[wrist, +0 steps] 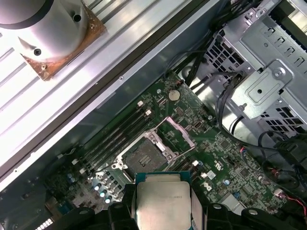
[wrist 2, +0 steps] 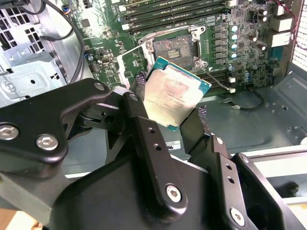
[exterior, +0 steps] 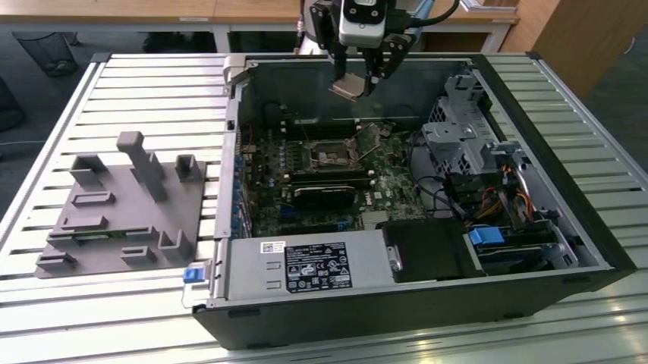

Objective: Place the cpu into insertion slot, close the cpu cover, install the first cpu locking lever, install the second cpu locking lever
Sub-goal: 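Place the cpu into insertion slot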

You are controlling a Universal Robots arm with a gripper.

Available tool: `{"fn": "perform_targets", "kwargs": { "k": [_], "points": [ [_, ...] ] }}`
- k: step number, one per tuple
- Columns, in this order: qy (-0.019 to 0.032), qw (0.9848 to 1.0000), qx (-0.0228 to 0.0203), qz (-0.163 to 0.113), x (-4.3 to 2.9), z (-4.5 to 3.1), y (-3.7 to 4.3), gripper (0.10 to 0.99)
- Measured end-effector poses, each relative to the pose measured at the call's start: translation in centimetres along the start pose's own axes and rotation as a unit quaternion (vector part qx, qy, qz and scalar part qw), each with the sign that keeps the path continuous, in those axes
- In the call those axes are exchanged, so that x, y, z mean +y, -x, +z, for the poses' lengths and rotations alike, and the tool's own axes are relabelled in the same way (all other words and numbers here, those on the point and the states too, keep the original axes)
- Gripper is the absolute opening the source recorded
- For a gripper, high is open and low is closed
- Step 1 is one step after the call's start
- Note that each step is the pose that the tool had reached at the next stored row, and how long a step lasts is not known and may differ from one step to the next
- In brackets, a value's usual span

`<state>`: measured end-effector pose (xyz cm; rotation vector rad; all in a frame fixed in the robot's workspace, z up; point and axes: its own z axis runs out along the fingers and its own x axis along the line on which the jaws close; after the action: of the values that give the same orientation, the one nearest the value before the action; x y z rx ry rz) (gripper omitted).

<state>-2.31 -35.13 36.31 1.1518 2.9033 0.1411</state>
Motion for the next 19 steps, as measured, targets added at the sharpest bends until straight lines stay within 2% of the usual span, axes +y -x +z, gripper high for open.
{"fn": "perform_targets", "kwargs": {
  "k": [19],
  "points": [
    [0.0005, 0.9995, -0.0027, 0.03, 0.0, 0.02, 0.0, 0.545]
  ]
}}
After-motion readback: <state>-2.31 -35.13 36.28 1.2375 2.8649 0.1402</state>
